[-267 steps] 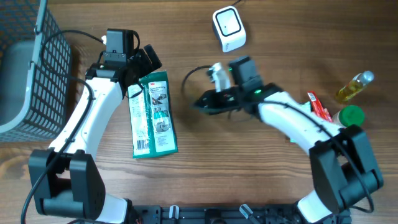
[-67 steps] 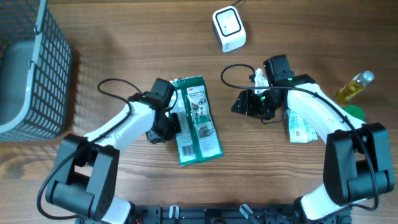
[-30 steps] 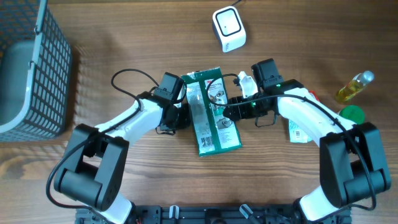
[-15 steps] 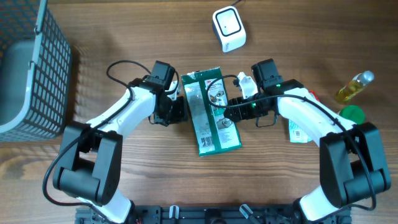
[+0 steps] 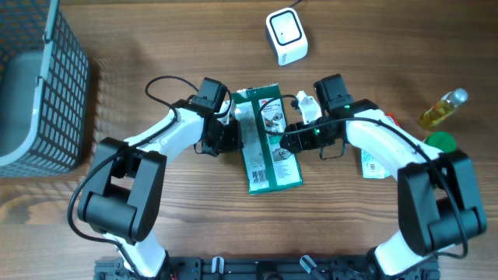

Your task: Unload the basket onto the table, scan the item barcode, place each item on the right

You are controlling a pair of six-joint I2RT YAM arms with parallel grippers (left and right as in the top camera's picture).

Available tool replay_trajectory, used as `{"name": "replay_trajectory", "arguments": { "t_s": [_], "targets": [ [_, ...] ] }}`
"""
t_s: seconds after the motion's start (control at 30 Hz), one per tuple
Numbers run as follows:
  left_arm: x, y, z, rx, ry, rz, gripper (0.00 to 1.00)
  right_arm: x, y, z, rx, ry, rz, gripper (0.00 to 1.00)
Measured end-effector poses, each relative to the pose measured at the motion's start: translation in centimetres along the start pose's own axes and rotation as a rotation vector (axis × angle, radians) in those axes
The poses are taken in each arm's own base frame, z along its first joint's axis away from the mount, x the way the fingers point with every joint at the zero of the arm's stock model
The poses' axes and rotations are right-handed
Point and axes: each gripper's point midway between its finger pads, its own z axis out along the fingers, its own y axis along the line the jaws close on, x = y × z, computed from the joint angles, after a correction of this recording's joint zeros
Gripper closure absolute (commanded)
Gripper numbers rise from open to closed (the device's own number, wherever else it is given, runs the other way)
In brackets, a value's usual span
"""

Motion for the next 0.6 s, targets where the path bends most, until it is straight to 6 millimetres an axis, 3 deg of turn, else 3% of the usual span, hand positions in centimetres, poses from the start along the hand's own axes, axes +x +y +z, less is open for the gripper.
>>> {"name": "replay_trajectory", "arguments": {
  "t_s": [0.17,0.47,0.6],
  "targets": [
    [0.0,-0.1,0.1,-0.012,-0.005,-0.001,0.85,0.9,0.1,1.4,-0.045,0.047,0.005,0.34],
    [0.1,-0.8,0.4,-0.022,-0.01,0.027,0.85,1.0,0.3,1.5,-0.064,0.053,0.015,0.36],
    [0.2,-0.9,0.5,-0.022,-0.008,0.03,0.85,1.2,1.2,2.2,-0.144,0.072,0.063,0.47]
  ]
}}
